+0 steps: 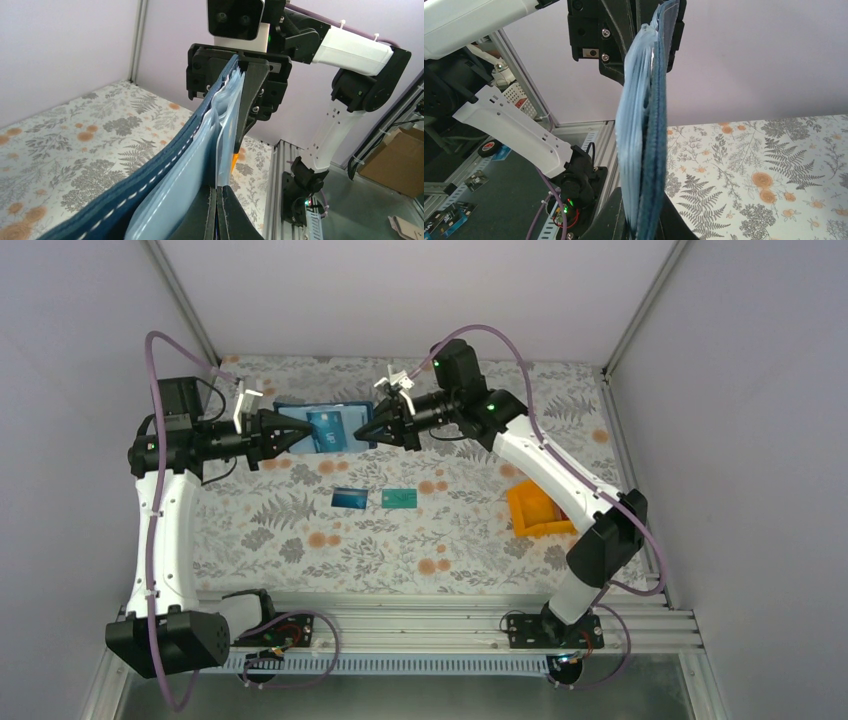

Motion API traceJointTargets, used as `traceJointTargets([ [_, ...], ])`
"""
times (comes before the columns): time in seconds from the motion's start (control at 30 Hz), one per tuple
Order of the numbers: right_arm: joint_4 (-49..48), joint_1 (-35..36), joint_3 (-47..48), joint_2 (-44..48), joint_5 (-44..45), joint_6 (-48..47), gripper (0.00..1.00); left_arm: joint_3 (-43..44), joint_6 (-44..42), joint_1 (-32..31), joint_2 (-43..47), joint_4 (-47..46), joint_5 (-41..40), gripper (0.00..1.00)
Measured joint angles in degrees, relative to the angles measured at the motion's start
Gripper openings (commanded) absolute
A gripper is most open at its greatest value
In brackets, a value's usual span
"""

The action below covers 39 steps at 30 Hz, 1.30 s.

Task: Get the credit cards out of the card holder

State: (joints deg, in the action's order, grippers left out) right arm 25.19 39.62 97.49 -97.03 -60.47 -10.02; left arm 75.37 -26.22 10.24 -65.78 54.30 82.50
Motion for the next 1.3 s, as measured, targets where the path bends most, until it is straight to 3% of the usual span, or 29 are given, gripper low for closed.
traceJointTargets([
  [0.53,1.4,-4.5,-2.8,2.1,-0.3,-1.5,0.04,0.9,1.7,0.7,0.0,-1.7,-6.1,0.02],
  [0.9,1.6,-10.3,-6.6,2.5,5.4,9.5,0.04,1.0,5.7,2.8,-0.7,-4.6,-12.5,0.02],
  [1.03,0.6,-9.2,-12.6,2.5,6.2,17.6,0.04,1.0,7.6,3.1,-0.6,-5.9,-13.7,0.02],
  [1.3,-2.0,-1.7,-37.1,7.8,7.1,30.1,0.04,0.4,11.8,3.3,0.5,-8.4,-14.9,0.02],
])
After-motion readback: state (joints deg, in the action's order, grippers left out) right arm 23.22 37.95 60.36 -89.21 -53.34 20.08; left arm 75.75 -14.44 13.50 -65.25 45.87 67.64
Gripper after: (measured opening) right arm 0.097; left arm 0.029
